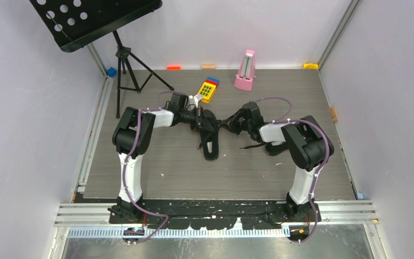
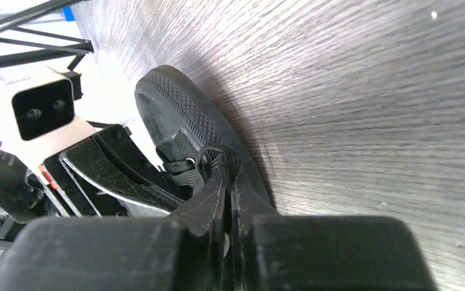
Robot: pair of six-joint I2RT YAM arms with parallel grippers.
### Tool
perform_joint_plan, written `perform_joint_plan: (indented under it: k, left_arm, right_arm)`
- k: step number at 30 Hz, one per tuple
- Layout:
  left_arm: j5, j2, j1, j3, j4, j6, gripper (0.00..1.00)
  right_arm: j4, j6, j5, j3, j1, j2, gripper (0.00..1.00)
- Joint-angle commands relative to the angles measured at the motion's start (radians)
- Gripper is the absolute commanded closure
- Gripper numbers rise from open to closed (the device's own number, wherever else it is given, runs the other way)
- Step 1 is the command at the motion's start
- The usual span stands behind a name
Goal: Tie the shoes
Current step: Wrap the shoelace around the shoelace.
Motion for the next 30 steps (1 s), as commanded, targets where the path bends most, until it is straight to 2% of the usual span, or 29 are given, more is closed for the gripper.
perform_joint_plan:
  k: [1, 3, 15, 22, 30]
  left_arm:
    - [-0.038, -0.046, -0.007, 0.031, -0.075, 0.053, 1.0]
    - [-0.043, -0.056, -0.007, 0.034, -0.098, 0.06, 1.0]
    - [-0.133, -0.218, -0.007, 0.039, -0.283, 0.147, 1.0]
    - [-0.177, -0.306, -0.007, -0.006, -0.37, 0.197, 1.0]
    - [-0.195, -0.332, -0.002, -0.041, -0.419, 0.233, 1.0]
  right_arm:
    - [0.057, -0.045, 0.026, 0.04, 0.004, -0.04, 0.95]
    - [0.054, -0.066, 0.015, 0.044, 0.004, -0.055, 1.0]
    - [-0.064, -0.235, 0.003, 0.058, 0.02, -0.181, 1.0]
    - [-0.079, -0.259, -0.03, 0.077, 0.023, -0.172, 1.0]
    - [-0.083, -0.304, -0.059, 0.099, 0.029, -0.16, 1.0]
